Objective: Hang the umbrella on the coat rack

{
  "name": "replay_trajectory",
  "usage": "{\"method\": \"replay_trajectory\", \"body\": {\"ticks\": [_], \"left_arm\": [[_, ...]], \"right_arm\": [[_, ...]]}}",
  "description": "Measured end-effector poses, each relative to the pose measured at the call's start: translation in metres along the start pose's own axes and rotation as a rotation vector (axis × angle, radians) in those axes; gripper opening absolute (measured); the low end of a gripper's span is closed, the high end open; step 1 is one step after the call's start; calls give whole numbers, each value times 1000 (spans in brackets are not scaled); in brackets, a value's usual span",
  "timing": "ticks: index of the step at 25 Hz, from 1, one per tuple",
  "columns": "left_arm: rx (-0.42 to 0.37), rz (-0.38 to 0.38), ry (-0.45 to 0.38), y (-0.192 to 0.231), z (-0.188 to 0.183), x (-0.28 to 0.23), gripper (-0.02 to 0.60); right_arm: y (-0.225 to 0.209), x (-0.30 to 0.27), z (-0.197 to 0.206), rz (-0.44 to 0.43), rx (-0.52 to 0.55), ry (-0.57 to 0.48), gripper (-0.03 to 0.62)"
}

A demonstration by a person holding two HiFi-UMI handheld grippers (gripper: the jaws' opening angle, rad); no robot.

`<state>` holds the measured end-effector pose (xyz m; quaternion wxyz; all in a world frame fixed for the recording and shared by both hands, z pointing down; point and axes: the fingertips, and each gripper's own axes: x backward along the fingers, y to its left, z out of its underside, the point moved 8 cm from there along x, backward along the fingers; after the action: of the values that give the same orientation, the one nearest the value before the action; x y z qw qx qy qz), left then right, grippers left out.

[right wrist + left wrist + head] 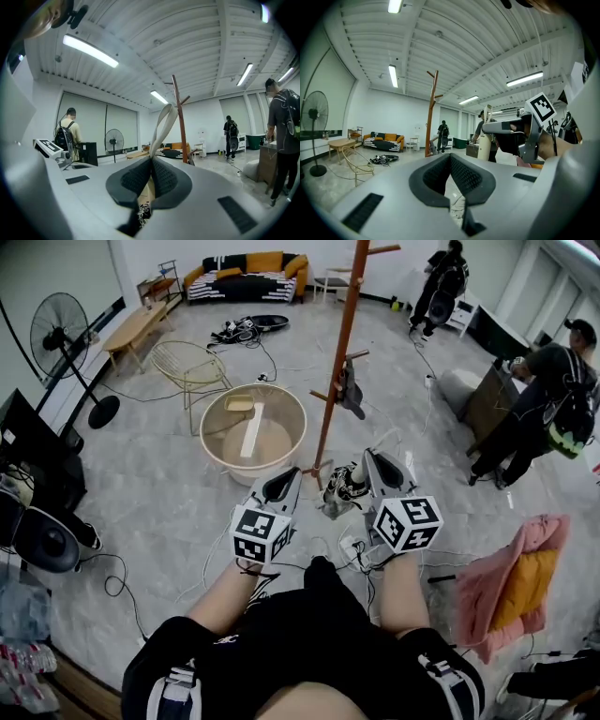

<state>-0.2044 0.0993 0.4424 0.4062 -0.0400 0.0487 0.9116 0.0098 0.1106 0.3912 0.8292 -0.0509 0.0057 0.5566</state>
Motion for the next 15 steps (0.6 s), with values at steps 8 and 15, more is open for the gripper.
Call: {"method": "replay_trajectory", "body": {"ticks": [8,15], "left_arm": [[-22,-56,-15,77,-25,-121,17],[-43,-97,-33,116,-62,-256,17]], "right_arm": [[-77,-118,-32,-86,37,-26,18],[-170,-210,-81,-232,53,-77,18]]}}
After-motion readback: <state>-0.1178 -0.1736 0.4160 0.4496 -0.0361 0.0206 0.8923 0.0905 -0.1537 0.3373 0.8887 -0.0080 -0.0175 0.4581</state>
